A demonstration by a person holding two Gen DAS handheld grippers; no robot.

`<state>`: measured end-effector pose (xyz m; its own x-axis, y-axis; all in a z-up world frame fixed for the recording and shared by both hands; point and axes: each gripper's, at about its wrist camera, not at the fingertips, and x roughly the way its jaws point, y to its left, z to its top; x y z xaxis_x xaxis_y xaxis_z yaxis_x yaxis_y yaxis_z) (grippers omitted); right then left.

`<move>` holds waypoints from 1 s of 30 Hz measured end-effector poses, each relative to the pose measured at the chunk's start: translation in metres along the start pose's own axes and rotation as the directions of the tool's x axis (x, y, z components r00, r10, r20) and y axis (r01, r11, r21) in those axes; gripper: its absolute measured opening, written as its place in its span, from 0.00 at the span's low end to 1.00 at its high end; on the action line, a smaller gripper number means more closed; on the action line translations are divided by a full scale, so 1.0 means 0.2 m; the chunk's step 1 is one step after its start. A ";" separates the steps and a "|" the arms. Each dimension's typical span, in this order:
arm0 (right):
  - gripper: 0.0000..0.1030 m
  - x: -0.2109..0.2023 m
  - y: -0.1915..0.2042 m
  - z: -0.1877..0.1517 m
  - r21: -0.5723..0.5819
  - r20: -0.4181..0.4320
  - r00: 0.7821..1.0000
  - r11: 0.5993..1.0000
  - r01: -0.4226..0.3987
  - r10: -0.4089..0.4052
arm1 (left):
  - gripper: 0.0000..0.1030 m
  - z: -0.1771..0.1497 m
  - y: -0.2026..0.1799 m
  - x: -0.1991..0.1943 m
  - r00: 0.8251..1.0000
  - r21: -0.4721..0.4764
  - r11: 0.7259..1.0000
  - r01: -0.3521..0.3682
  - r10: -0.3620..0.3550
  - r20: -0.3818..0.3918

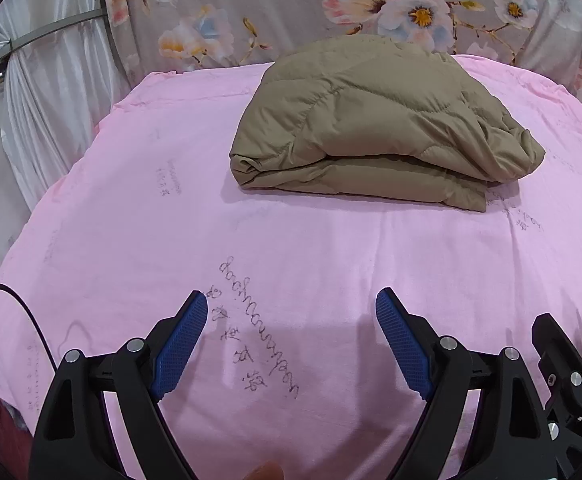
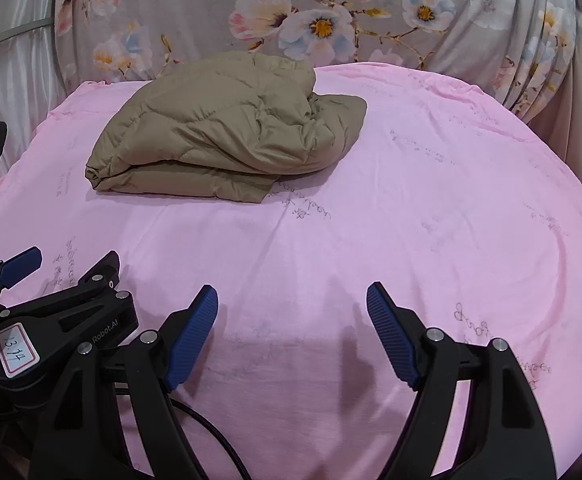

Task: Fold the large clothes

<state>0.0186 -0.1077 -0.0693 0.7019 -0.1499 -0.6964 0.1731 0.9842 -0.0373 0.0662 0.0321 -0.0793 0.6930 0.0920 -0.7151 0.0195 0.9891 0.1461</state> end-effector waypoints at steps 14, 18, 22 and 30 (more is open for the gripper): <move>0.72 -0.02 0.02 -0.01 -0.004 0.012 1.000 1.000 0.017 -0.017 | 0.81 0.00 0.00 -0.02 1.000 -0.001 1.000 -0.003 0.003 0.009; 0.72 -0.02 0.02 -0.01 -0.002 0.011 1.000 1.000 0.018 -0.018 | 0.81 0.00 0.00 -0.02 1.000 0.000 1.000 -0.004 0.004 0.010; 0.72 -0.02 0.02 -0.01 -0.002 0.011 1.000 1.000 0.019 -0.019 | 0.81 0.00 0.00 -0.02 1.000 0.000 1.000 -0.004 0.004 0.010; 0.72 -0.02 0.02 -0.01 -0.003 0.011 1.000 1.000 0.018 -0.018 | 0.80 0.00 0.00 -0.02 1.000 0.000 1.000 -0.005 0.005 0.012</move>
<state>0.0157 -0.1038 -0.0674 0.7063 -0.1684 -0.6876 0.1836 0.9816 -0.0519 0.0630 0.0308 -0.0759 0.7018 0.0960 -0.7059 0.0159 0.9885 0.1502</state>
